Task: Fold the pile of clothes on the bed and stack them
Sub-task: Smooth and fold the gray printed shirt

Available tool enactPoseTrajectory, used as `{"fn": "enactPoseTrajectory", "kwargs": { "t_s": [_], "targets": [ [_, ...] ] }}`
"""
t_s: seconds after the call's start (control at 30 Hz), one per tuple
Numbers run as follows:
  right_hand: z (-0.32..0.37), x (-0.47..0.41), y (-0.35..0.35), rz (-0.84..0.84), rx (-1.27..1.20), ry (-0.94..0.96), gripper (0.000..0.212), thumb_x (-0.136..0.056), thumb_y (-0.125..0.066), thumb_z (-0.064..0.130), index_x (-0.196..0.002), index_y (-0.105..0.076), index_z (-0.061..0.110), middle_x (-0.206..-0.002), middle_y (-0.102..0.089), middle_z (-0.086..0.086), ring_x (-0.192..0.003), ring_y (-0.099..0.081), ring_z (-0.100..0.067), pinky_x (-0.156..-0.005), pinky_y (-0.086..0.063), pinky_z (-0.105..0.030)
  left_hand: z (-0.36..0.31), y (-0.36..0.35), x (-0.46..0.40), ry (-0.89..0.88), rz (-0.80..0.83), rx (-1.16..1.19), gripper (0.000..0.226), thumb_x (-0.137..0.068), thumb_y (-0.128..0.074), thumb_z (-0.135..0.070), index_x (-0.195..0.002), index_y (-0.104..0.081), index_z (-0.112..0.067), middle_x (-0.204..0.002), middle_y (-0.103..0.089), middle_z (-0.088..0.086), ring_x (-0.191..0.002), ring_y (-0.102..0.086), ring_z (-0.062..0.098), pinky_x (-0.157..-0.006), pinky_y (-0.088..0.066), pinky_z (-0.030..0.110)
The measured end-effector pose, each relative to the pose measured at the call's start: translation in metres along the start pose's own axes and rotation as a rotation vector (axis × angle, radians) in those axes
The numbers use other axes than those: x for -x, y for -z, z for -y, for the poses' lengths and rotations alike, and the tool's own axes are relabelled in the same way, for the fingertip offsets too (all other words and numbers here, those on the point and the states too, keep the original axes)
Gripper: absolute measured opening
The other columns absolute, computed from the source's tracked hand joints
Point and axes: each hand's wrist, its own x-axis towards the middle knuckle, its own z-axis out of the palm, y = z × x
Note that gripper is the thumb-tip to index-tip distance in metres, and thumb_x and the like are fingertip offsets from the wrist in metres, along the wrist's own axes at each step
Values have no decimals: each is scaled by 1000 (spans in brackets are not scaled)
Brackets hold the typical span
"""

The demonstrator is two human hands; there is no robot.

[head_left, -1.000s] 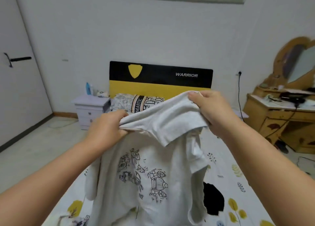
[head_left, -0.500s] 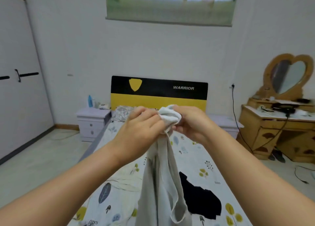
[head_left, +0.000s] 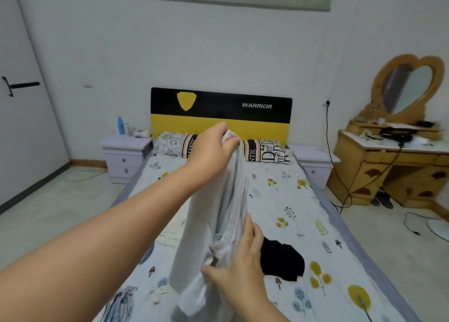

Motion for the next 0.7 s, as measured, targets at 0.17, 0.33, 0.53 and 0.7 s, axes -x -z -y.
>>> {"fn": "enactPoseTrajectory", "kwargs": {
  "t_s": [0.17,0.33,0.53,0.7],
  "targets": [
    [-9,-15,-7,-139,25,37,71,-80,-66,27,-139,-28,22,-137,-27,1,-123,-41,-17,-93,-42,-26,-10,6,-13,57,-30,122,25,-91,-53,-21,-73,-46,-5,-65,-41,0,-62,-38,15,-57,-28,30],
    [-25,-44,27,-123,-194,-52,27,-90,-51,3,-65,-55,12,-60,-53,10,-58,-46,-11,-56,-37,-28,17,35,-27,71,-152,48,20,-89,-56,-21,-74,-50,-9,-64,-45,-3,-59,-40,9,-50,-29,17],
    [-8,-78,106,-255,-281,-27,24,-90,-54,10,-68,-58,1,-58,-49,-2,-57,-41,-15,-52,-31,-27,74,73,-22,264,-78,81,22,-84,-65,-24,-66,-53,-20,-67,-53,-2,-66,-47,13,-65,-37,30],
    [32,-77,172,-228,-170,76,25,-85,-66,25,-68,-61,7,-53,-46,-7,-50,-37,-14,-49,-28,-25,92,103,-2,309,259,-52,18,-83,-67,-28,-75,-67,-12,-72,-66,-3,-67,-55,10,-59,-40,23]
  ]
}}
